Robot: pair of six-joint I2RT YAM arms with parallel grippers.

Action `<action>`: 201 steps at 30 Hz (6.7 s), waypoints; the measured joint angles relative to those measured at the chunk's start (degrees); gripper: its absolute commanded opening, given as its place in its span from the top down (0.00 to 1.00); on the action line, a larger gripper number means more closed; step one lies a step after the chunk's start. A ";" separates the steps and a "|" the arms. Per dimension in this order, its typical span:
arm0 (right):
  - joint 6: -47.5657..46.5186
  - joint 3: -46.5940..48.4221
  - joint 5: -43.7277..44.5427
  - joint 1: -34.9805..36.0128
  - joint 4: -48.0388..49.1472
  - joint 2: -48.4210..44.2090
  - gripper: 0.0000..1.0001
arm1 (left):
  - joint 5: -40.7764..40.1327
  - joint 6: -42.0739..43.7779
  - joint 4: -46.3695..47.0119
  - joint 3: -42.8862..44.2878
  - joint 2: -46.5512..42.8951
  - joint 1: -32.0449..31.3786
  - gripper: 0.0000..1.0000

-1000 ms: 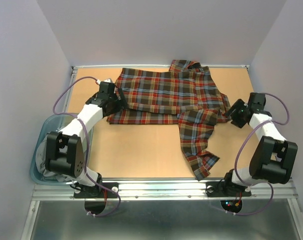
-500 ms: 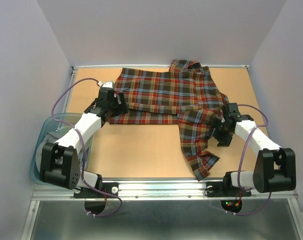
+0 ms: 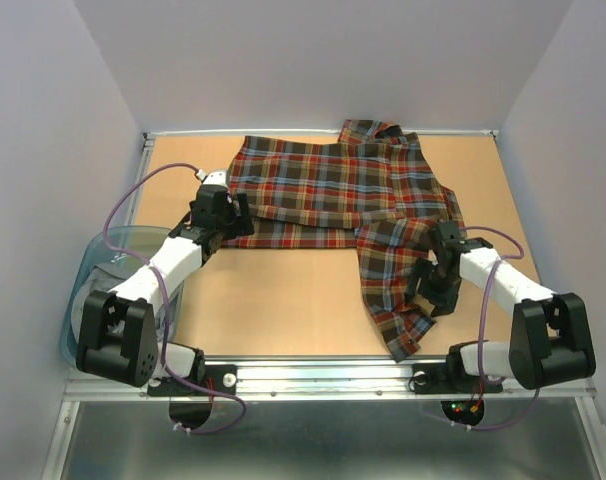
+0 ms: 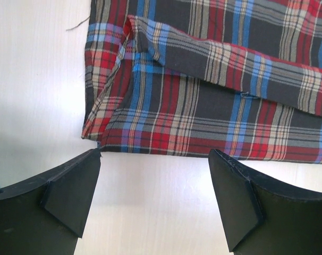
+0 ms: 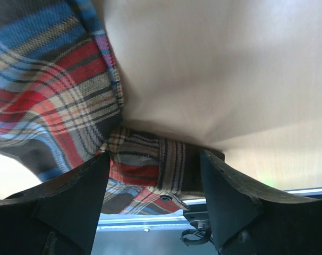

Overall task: Fold and stack the long sleeve shirts
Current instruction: Fold the shirt

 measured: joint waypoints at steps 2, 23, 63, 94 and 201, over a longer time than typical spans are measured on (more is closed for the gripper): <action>0.42 -0.90 -0.11 0.55 -0.04 0.31 0.30 | 0.07 0.02 0.68 0.00 0.00 0.00 0.06; -0.28 26.23 -0.70 3.10 -4.02 4.96 0.99 | 2.08 0.00 1.27 0.07 -2.27 0.00 0.06; -8.72 82.88 0.85 3.10 34.84 51.69 0.99 | 5.33 -5.70 -3.10 3.06 2.47 -0.02 0.06; 30.08 43.82 -5.88 19.82 48.85 34.49 0.48 | 9.18 -9.79 -3.43 6.03 3.78 -0.02 0.06; -3.76 12.33 -5.40 3.78 35.45 1.90 0.16 | 10.43 -38.40 11.28 8.96 20.39 2.05 0.31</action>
